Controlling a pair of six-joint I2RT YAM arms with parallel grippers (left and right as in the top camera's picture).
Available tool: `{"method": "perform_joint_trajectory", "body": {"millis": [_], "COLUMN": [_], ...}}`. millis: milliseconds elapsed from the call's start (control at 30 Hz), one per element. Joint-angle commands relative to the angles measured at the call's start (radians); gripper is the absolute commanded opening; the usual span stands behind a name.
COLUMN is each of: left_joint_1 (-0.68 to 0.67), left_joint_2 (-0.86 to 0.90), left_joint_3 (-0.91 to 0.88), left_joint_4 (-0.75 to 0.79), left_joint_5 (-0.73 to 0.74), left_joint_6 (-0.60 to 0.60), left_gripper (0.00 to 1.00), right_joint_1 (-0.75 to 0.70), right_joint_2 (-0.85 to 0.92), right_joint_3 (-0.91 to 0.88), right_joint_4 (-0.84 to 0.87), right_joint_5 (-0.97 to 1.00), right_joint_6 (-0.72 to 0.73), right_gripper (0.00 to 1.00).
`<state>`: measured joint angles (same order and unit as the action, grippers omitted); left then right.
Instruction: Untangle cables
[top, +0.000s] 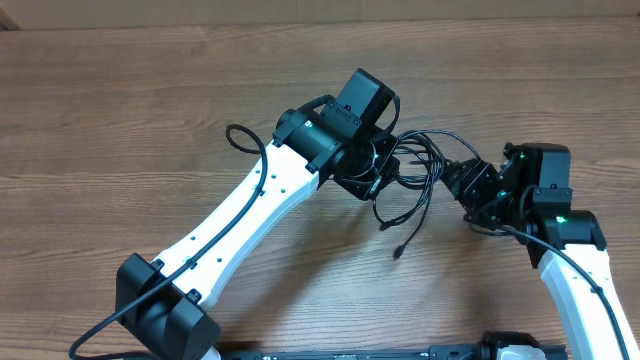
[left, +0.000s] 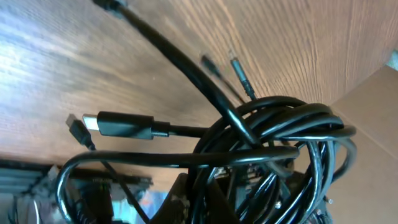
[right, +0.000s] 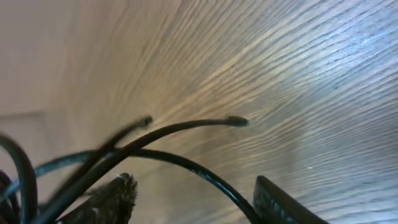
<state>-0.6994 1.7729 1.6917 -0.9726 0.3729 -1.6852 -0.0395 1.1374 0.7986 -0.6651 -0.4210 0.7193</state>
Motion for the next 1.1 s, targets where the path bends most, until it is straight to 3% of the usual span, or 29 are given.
{"method": "perform_joint_trajectory", "body": {"millis": [0, 233, 667, 1067], "left_joint_1": [0.001, 0.001, 0.011, 0.011], "left_joint_2": [-0.034, -0.034, -0.034, -0.034], "left_joint_3": [0.028, 0.028, 0.028, 0.028], "left_joint_4": [0.006, 0.012, 0.045, 0.087], "left_joint_5": [0.093, 0.165, 0.189, 0.267], "left_joint_6": [-0.076, -0.085, -0.129, -0.113], "left_gripper": [0.04, 0.04, 0.04, 0.04], "right_joint_1": [-0.001, -0.001, -0.001, -0.001], "right_joint_2": [0.0, 0.0, 0.0, 0.0], "right_joint_3": [0.022, 0.022, 0.022, 0.022], "right_joint_4": [0.015, 0.025, 0.042, 0.072], "right_joint_5": [0.02, 0.047, 0.1, 0.131], "right_joint_6": [0.192, 0.281, 0.485, 0.515], "right_gripper": [0.54, 0.42, 0.48, 0.43]}}
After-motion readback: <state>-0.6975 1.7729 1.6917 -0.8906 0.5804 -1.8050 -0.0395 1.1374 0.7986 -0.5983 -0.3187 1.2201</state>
